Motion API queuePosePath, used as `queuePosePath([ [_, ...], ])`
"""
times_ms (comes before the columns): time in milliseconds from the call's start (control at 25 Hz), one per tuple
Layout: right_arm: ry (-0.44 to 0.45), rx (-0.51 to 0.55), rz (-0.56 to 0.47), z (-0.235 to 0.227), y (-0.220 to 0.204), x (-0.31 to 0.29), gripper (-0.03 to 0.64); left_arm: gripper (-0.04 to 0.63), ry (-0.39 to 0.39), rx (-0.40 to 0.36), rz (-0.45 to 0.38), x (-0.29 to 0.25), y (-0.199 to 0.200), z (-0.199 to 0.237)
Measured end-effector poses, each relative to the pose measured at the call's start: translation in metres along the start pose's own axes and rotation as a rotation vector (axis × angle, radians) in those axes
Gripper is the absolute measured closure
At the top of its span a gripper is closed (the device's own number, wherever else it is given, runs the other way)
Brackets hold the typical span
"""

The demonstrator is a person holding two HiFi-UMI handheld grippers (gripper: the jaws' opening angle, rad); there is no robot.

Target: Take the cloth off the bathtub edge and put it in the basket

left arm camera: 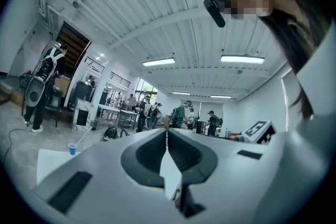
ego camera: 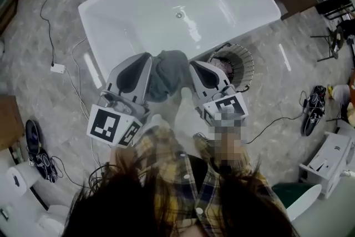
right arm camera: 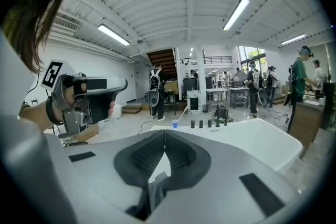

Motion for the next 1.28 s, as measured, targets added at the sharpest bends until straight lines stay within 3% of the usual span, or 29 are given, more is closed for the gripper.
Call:
queuePosePath([
  [280, 0.135, 0.021, 0.022, -0.070, 0.014, -0.053, 0.601, 0.572, 0.124, -0.057, -0.025, -0.070, 0.002, 0.022],
  [600, 0.300, 0.029, 0.060, -0.115, 0.015, -0.094, 0.601, 0.572, 0.257, -0.071, 0.024, -0.110, -0.020, 0.017],
  [1000, 0.509, 0.053, 0.105, -0.115, -0.001, -0.132, 0.600, 0.572, 0.494, -0.075, 0.107, -0.084, -0.053, 0.018],
  [1280, 0.529, 0.039, 0.172, -0.103, -0.027, -0.139, 0.601, 0.572, 0.531, -0.048, 0.176, -0.066, -0.079, 0.027],
])
Point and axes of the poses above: the fingertips, and each gripper's own axes: x backward along the fingers, z to its left, y out of its top, the point moved 9 cm from there along x, backward along the fingers, and after that the axes turned 8 degrees about -z, right-handed, at the moved point
